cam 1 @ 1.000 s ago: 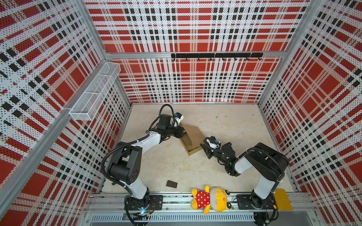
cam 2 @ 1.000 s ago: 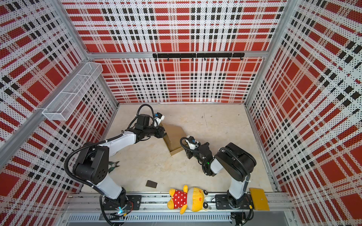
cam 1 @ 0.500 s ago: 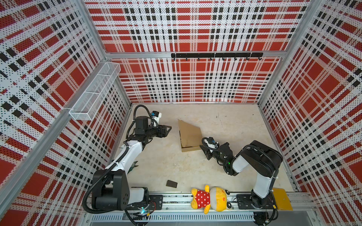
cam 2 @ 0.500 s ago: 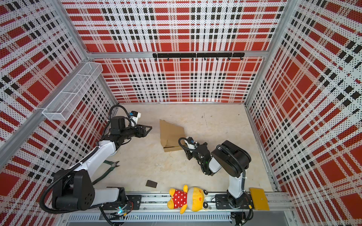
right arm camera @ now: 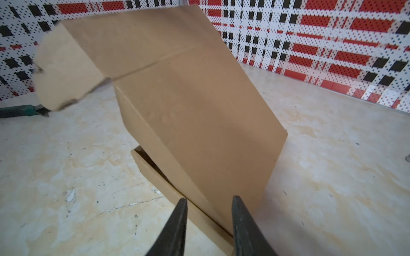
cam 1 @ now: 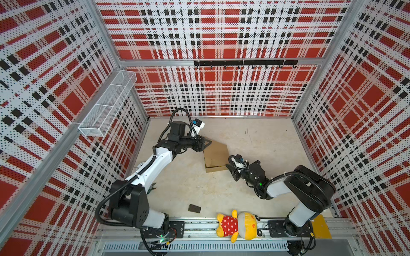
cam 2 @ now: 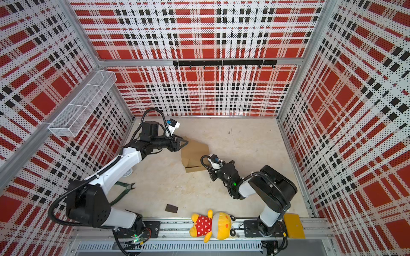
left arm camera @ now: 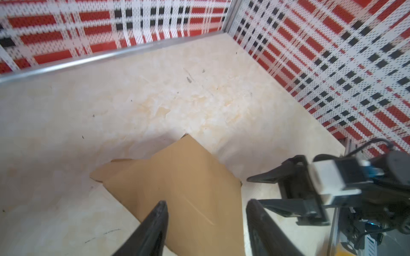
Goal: Fold the paper box
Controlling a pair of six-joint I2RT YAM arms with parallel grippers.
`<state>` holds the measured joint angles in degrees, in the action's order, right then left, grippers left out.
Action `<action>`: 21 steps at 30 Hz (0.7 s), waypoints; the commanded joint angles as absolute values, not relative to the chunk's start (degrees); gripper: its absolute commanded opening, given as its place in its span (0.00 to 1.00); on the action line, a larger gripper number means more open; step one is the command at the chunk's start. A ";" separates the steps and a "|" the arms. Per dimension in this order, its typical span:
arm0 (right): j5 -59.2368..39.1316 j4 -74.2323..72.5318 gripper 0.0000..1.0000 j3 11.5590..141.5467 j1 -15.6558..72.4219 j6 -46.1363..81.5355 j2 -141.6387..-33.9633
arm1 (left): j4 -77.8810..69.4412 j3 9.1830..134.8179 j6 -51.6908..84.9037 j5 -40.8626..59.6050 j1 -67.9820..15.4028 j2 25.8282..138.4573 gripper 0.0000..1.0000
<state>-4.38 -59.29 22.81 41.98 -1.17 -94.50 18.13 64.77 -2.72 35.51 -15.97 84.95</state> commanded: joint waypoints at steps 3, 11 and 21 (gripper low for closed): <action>-3.25 -51.30 0.36 22.48 43.65 -2.26 -87.26 | 18.52 62.18 -5.09 29.91 -16.79 86.74 0.58; -1.87 -31.57 0.39 33.14 43.74 2.11 -81.60 | 15.62 56.87 -5.80 26.50 -15.55 87.70 0.49; -2.27 -24.00 0.36 50.72 43.75 8.88 -97.87 | 13.80 55.12 -4.90 25.01 -15.51 91.07 0.46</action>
<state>-2.26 -27.46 48.05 43.44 6.31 -94.43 15.68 55.31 -5.41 25.85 -15.49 89.91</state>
